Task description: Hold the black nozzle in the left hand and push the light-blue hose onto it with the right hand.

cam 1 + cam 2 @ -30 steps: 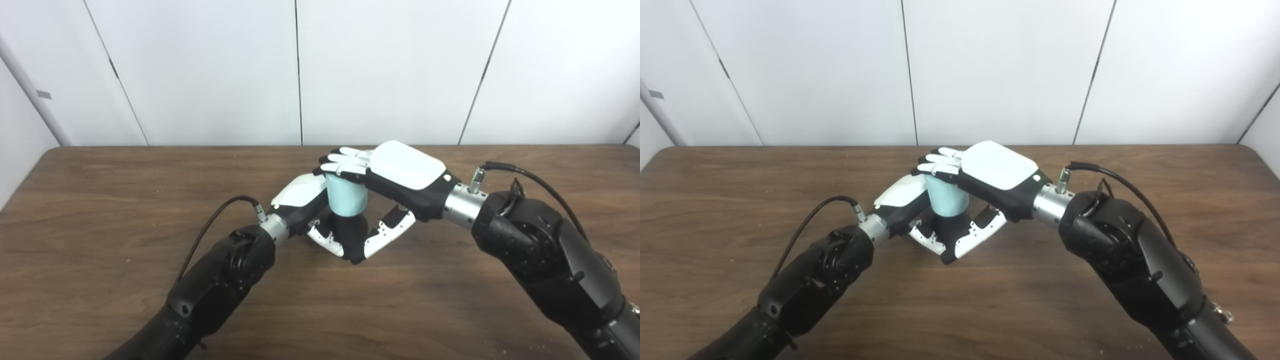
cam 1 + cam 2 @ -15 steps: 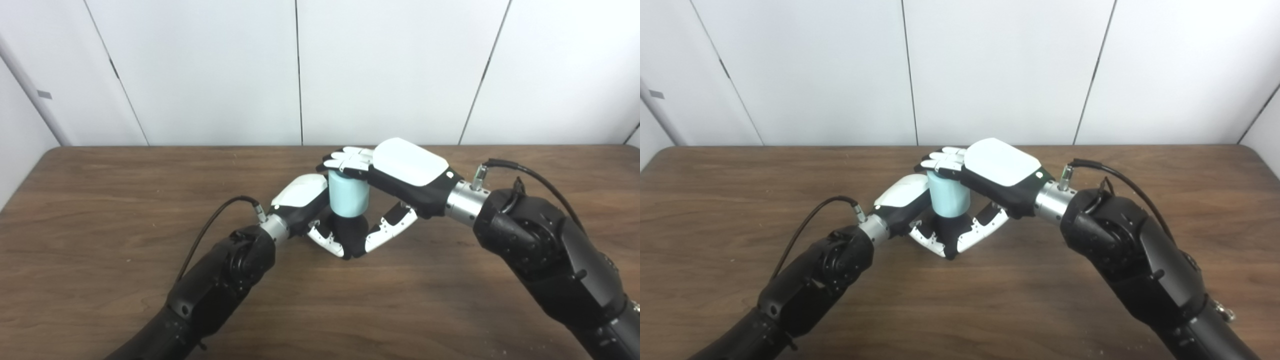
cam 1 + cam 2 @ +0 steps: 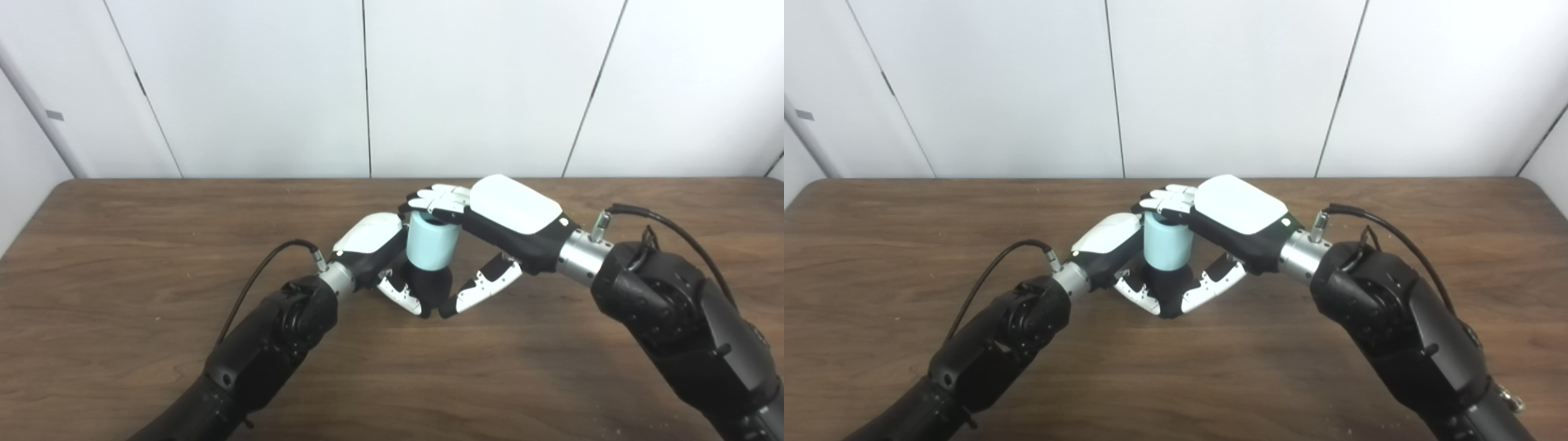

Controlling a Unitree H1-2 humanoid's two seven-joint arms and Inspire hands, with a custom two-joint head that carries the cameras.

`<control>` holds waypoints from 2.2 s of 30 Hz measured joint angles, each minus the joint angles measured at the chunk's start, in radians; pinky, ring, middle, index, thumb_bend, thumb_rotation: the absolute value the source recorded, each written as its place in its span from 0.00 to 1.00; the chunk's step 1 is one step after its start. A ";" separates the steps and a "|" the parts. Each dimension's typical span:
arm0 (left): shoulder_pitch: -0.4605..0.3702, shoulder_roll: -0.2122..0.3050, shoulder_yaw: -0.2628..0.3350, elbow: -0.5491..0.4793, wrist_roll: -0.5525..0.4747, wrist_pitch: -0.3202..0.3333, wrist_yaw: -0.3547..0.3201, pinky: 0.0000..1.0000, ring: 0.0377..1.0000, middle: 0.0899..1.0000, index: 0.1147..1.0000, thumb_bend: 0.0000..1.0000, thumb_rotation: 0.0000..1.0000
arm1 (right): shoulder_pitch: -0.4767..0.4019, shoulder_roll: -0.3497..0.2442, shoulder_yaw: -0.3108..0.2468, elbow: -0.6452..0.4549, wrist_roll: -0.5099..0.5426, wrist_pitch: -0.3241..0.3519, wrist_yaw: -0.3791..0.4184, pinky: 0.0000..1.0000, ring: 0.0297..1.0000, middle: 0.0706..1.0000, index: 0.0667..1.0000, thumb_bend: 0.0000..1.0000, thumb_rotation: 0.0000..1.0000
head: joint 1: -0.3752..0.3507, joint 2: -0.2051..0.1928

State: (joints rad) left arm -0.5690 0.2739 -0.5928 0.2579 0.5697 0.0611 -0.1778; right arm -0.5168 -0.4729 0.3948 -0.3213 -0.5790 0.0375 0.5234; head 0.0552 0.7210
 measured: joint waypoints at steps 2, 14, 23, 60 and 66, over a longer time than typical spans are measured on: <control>0.000 0.000 0.000 0.000 0.000 -0.001 0.000 1.00 0.62 0.45 0.41 0.52 0.00 | 0.000 0.000 0.000 0.001 0.002 -0.003 -0.001 0.74 0.85 0.90 0.88 0.61 0.57 | 0.000 -0.002; 0.000 0.001 0.005 0.000 0.000 -0.003 -0.005 1.00 0.63 0.45 0.41 0.52 0.00 | -0.005 0.000 0.004 0.019 0.035 -0.056 -0.022 0.78 0.89 0.89 0.86 0.60 0.53 | -0.003 -0.005; 0.001 0.001 0.005 0.000 0.000 -0.003 -0.005 1.00 0.67 0.46 0.40 0.52 0.00 | -0.018 -0.016 0.045 0.067 -0.036 -0.190 -0.100 0.81 0.91 0.88 0.82 0.61 0.56 | -0.002 -0.005; 0.003 0.001 0.010 -0.002 0.000 -0.003 -0.013 1.00 0.63 0.46 0.40 0.52 0.00 | -0.050 -0.028 0.081 0.050 -0.142 -0.191 -0.078 0.83 0.92 0.87 0.81 0.63 0.63 | -0.005 0.002; 0.002 0.000 0.010 -0.002 0.001 -0.003 -0.014 1.00 0.63 0.46 0.40 0.52 0.00 | -0.033 -0.022 0.050 0.047 -0.136 -0.196 -0.088 0.79 0.92 0.91 0.82 0.62 0.54 | -0.006 0.000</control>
State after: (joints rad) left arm -0.5673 0.2743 -0.5831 0.2556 0.5709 0.0582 -0.1916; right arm -0.5495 -0.4953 0.4452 -0.2741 -0.7153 -0.1589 0.4354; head 0.0491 0.7210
